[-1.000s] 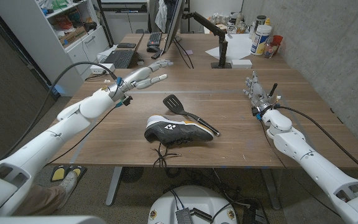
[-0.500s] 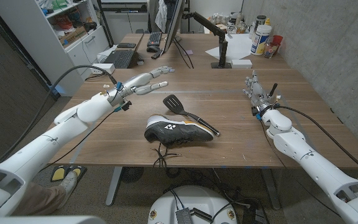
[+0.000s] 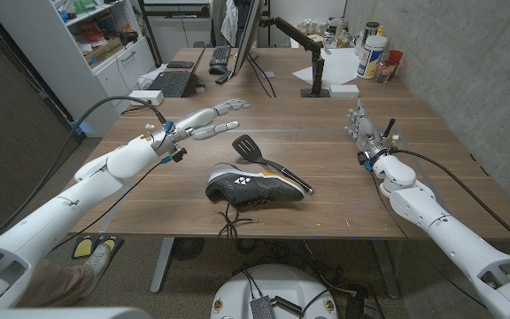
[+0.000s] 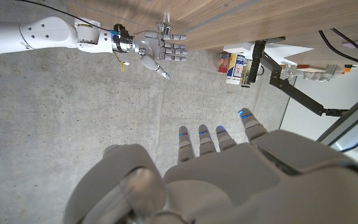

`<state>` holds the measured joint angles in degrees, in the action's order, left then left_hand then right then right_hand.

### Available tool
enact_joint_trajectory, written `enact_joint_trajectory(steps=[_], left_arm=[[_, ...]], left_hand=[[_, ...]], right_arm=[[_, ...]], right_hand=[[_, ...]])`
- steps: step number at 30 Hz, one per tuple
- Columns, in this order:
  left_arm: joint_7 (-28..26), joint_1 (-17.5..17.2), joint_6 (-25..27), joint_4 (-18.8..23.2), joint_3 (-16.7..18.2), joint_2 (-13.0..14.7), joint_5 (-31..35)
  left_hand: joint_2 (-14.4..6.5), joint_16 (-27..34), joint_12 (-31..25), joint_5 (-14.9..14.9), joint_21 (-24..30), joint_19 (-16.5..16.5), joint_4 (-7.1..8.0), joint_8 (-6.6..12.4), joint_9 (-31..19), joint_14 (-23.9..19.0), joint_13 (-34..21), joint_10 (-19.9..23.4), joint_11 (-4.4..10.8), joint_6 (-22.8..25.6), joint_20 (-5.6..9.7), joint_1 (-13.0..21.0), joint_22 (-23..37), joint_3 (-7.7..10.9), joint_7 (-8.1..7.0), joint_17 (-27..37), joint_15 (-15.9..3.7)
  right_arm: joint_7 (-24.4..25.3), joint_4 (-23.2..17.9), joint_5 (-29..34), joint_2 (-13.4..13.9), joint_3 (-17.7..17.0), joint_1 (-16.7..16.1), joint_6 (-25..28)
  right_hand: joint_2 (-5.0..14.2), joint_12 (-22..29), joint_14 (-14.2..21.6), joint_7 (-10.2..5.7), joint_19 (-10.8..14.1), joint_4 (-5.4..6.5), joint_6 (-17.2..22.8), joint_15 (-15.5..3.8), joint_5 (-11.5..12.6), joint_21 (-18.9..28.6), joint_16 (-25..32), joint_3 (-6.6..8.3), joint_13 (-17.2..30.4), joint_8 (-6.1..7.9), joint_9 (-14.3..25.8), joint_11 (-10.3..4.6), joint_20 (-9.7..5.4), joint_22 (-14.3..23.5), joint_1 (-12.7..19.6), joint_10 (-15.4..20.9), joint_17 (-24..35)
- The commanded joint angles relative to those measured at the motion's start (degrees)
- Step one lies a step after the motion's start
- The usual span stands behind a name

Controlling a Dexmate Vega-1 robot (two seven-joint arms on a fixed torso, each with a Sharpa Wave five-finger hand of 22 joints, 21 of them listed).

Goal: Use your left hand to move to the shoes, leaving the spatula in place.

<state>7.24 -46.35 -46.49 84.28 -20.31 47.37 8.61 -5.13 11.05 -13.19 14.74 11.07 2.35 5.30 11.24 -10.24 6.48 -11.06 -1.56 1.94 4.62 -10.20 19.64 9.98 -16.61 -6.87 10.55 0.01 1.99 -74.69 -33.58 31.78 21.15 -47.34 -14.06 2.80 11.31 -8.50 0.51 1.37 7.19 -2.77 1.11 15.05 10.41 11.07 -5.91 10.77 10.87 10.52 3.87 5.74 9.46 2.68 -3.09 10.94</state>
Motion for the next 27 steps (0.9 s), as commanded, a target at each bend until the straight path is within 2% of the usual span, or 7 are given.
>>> enact_joint_trajectory(steps=[1, 2, 12, 27], left_arm=[[1.3, -0.7, -0.4, 0.1, 0.4, 0.0, -0.3], [1.3, -0.7, -0.4, 0.1, 0.4, 0.0, -0.3], [1.3, 1.4, -4.0, -3.4, -0.4, -1.0, 2.0], [1.9, 3.6, -7.9, -5.1, -1.1, -2.0, 4.4]], left_hand=[[0.5, 0.1, 0.0, 0.0, 0.3, -0.1, -0.05, -0.26, -0.2, 0.0, -0.3, 0.3, 0.32, -0.1, 0.2, -0.2, 0.2, -0.54, -0.34, 0.1, -0.17], [0.5, 0.1, 0.0, 0.0, 0.3, -0.1, -0.04, -0.27, -0.2, 0.0, -0.3, 0.3, 0.3, -0.1, 0.29, -0.2, 0.2, -0.55, -0.32, 0.1, -0.15], [0.7, 0.0, 0.0, 0.1, 0.4, -0.4, -0.05, -0.32, -0.2, 0.2, -0.3, 0.2, 0.39, -0.2, 0.83, -0.2, 0.2, -0.68, -0.78, 0.1, -0.58], [0.9, -0.1, 0.1, 0.2, 0.3, -0.5, -0.13, -0.37, -0.2, 0.4, -0.3, 0.1, 0.58, -0.4, 1.1, 0.0, 0.1, -0.78, -1.21, 0.1, -0.81]], right_arm=[[-0.7, 0.5, -0.1, 0.0, 0.0, 0.1, -0.6], [-0.8, 0.5, -0.1, 0.0, 0.0, 0.1, -0.6], [-1.0, 0.4, -0.5, -0.1, -0.1, 0.0, -0.5], [-0.2, -0.2, -0.5, 0.2, -0.4, -0.2, -0.2]], right_hand=[[-0.08, 0.0, -0.5, 0.13, -0.2, 0.14, -0.2, -0.21, 0.3, 0.2, 0.1, -0.12, 0.2, 0.26, 0.2, -0.14, 0.21, 0.2, 0.5, -0.3, 0.0], [-0.08, 0.0, -0.5, 0.14, -0.2, 0.13, -0.2, -0.21, 0.3, 0.2, 0.1, -0.15, 0.2, 0.27, 0.2, 0.33, 0.25, 0.2, 0.5, -0.3, 0.0], [-0.08, 0.0, -0.5, 0.15, -0.2, 0.11, -0.2, -0.06, 0.3, 0.2, 0.1, -0.22, 0.2, 0.26, 0.2, 0.42, 0.23, 0.2, 0.5, -0.3, 0.0], [-0.05, 0.0, -0.6, 0.14, -0.2, 0.09, -0.2, 0.26, 0.3, 0.2, 0.1, -0.3, 0.2, 0.25, 0.2, 0.93, 0.23, 0.2, 0.6, -0.4, 0.0]])
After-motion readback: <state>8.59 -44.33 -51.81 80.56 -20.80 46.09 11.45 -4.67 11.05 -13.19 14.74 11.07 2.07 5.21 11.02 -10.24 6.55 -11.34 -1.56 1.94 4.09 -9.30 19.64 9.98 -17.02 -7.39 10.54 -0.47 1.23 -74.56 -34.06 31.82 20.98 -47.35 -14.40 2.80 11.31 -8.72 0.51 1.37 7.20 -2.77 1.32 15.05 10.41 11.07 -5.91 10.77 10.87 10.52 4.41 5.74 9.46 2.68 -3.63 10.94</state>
